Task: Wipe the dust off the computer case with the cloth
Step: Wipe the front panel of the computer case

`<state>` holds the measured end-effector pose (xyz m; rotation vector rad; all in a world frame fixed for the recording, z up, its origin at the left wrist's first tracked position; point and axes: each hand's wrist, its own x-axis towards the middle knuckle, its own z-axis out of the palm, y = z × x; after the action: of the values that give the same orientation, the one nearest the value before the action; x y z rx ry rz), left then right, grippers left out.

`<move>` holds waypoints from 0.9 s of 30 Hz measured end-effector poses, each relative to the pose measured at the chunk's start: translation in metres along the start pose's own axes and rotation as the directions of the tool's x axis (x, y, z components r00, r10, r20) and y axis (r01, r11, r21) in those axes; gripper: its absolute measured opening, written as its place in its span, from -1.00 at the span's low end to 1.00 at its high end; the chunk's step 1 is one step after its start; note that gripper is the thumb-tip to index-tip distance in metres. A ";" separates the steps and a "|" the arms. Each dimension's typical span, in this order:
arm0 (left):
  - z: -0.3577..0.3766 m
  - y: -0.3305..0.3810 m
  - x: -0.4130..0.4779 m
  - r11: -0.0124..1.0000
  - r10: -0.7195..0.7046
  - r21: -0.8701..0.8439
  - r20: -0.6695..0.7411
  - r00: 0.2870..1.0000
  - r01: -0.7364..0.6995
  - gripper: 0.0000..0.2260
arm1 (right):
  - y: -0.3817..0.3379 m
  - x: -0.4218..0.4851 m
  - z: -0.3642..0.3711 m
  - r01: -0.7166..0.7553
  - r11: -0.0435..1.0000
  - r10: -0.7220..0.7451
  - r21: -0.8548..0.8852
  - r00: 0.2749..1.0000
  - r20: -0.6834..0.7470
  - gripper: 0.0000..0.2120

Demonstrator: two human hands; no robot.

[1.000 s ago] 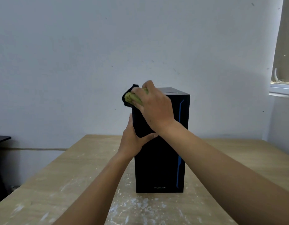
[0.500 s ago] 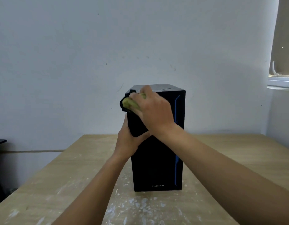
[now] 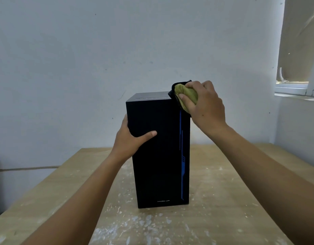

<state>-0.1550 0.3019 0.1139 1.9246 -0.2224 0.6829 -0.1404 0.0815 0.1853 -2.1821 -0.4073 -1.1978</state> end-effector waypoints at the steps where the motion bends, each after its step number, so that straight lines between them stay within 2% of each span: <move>1: -0.002 0.005 0.005 1.000 0.004 -0.022 -0.013 1.000 -0.004 -0.18 | 0.000 0.000 0.000 -0.007 1.000 0.007 0.011 1.000 0.004 -0.68; 6: -0.010 0.029 0.031 0.998 -0.008 -0.057 -0.109 0.994 0.002 0.00 | -0.002 -0.006 0.009 -0.027 0.999 0.027 0.042 1.000 0.000 -0.70; 12: -0.003 0.025 0.041 0.998 -0.019 -0.055 -0.148 0.989 0.011 -0.25 | 0.001 -0.030 0.021 0.046 0.999 -0.045 0.024 0.997 -0.065 -0.71; 15: -0.002 0.024 0.040 0.999 0.000 -0.051 -0.174 0.985 -0.009 -0.38 | 0.009 -0.049 0.029 0.087 0.996 -0.086 0.018 0.995 -0.047 -0.70; 18: -0.002 0.024 0.040 0.999 0.004 -0.042 -0.172 0.985 -0.011 -0.42 | 0.024 -0.075 0.035 0.142 0.990 -0.141 -0.010 0.990 0.010 -0.72; 22: -0.002 0.025 0.038 0.999 0.015 -0.028 -0.174 0.985 -0.020 -0.45 | 0.033 -0.081 0.034 0.097 0.995 -0.097 0.016 0.994 0.052 -0.73; 27: -0.001 0.027 0.036 0.999 0.038 0.006 -0.198 0.979 -0.037 -0.51 | 0.020 -0.048 0.024 0.004 0.994 -0.001 0.112 1.000 -0.026 -0.73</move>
<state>-0.1375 0.2965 0.1551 1.8439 -0.1331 0.8945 -0.1404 0.0824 0.1281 -2.0692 -0.4550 -1.1749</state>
